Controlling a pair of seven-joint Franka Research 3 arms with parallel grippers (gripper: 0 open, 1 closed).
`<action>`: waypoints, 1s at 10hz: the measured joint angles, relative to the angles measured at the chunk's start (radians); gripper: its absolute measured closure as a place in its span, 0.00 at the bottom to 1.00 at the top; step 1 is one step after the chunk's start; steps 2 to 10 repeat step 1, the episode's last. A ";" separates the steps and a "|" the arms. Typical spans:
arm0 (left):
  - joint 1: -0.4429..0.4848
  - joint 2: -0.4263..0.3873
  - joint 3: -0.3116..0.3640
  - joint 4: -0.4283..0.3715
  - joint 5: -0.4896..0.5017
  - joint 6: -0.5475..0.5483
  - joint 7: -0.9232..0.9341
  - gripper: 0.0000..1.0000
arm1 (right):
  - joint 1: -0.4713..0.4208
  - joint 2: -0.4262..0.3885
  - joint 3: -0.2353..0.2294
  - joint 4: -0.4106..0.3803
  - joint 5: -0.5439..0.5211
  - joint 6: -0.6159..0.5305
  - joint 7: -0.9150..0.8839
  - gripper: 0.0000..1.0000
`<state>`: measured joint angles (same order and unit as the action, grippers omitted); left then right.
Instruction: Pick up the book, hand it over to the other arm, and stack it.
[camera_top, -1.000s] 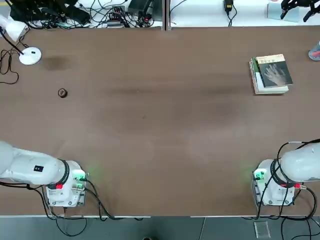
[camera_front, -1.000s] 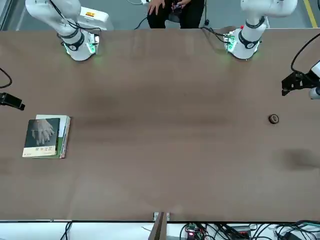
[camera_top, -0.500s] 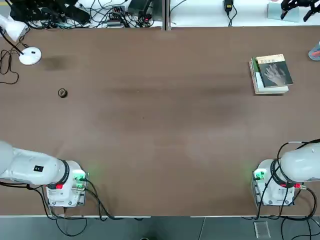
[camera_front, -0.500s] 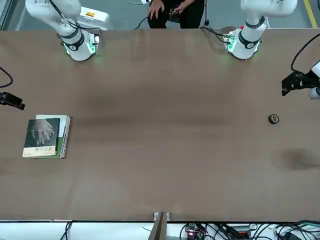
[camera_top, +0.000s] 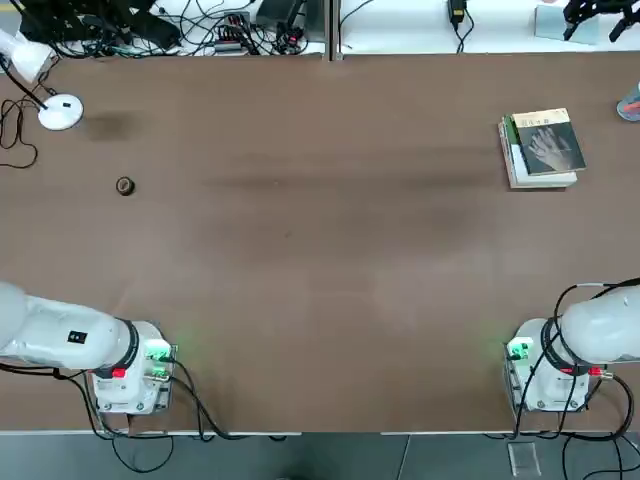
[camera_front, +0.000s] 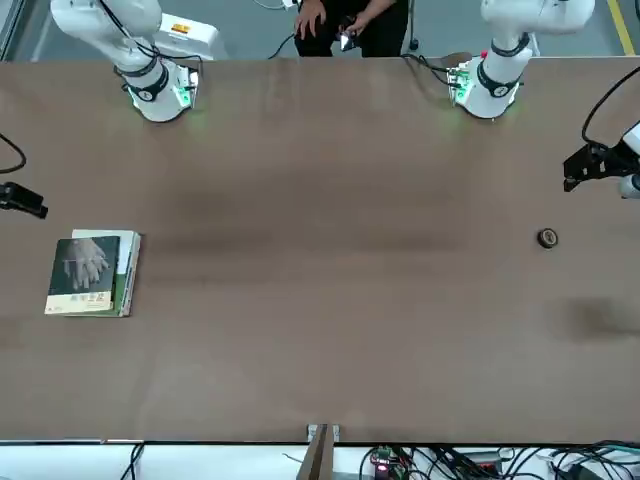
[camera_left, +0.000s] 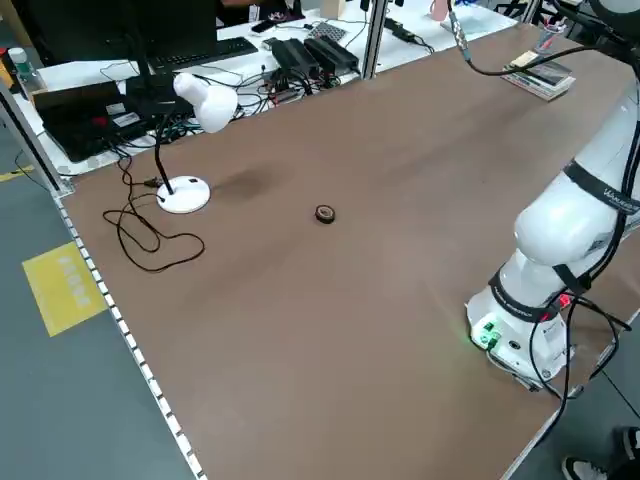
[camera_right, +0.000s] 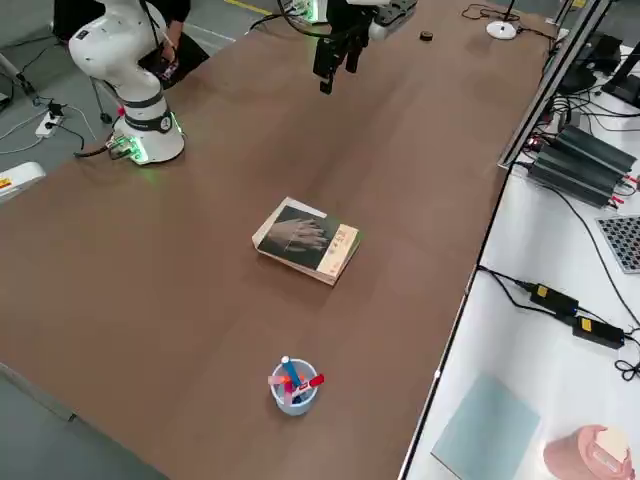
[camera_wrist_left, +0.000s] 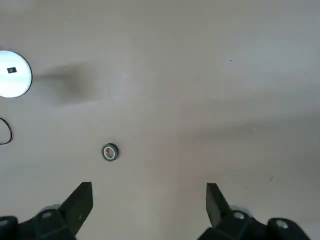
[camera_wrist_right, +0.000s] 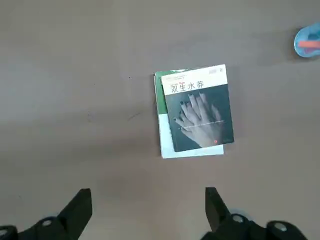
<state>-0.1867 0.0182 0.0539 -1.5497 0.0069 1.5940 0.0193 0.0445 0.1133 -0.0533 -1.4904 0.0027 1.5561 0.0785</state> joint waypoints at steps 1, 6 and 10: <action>0.000 0.000 0.000 0.000 0.000 0.000 0.000 0.00 | 0.001 0.000 0.001 0.000 -0.005 0.000 -0.004 0.00; 0.000 0.000 0.000 0.000 0.000 0.000 0.000 0.00 | 0.001 0.000 0.001 0.000 -0.005 0.000 -0.004 0.00; 0.000 0.000 0.000 0.000 0.000 0.000 0.000 0.00 | 0.001 0.000 0.001 0.000 -0.005 0.000 -0.004 0.00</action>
